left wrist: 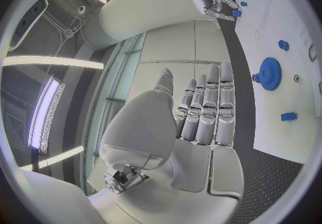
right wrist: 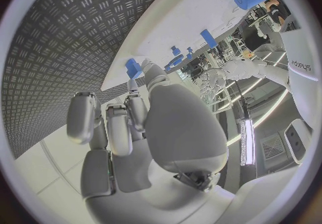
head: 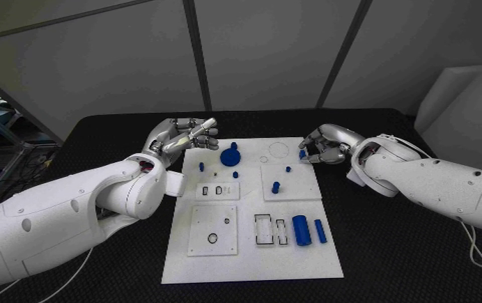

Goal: Assemble the parts on the task board

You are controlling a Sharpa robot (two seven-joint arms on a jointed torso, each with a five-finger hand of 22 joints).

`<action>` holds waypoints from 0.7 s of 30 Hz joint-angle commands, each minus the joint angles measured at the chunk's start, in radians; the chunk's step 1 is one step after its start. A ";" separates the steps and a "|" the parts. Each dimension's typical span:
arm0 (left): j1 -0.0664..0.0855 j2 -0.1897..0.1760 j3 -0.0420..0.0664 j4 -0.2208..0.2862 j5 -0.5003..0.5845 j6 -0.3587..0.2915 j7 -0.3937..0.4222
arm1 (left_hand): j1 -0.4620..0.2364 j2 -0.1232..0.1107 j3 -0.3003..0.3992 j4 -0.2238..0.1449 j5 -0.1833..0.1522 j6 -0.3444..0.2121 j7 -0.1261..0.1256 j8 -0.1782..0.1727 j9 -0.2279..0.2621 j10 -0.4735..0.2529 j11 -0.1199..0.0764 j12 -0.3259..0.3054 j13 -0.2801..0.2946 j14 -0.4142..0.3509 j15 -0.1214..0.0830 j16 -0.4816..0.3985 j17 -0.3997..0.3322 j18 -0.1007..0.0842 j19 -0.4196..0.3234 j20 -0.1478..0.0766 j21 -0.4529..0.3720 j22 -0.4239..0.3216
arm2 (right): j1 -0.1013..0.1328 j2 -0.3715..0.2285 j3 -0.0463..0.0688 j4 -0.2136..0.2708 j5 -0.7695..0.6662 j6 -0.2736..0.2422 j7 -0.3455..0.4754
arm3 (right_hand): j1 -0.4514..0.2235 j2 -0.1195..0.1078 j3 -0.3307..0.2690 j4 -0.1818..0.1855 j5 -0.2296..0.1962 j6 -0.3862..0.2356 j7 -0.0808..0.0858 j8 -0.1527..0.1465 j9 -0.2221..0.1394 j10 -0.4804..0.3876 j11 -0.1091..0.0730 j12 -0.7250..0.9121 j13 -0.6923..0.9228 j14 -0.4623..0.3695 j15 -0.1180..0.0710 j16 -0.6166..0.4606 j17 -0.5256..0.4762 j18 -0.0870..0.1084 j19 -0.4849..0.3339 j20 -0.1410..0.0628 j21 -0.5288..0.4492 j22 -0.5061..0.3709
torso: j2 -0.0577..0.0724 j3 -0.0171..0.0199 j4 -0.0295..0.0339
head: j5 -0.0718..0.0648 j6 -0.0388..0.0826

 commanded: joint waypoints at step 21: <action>0.001 0.000 0.001 0.000 -0.002 0.010 0.005 | 0.006 0.002 0.002 -0.006 0.000 0.004 0.001 -0.004 0.000 0.004 0.004 -0.006 0.002 0.000 0.005 -0.003 0.001 -0.013 -0.002 0.006 0.004 0.001 | -0.005 0.034 0.000 -0.050 0.002 0.026 -0.011 | 0.012 0.051 0.046 -0.007 -0.042 0.059 -0.012 0.021 0.002 0.023 -0.011 0.020 0.020 0.095 -0.013 0.005 0.207 -0.004 0.022 -0.008 0.013 0.022 | 0.000 0.0007 -0.0009 | 0.000 -0.001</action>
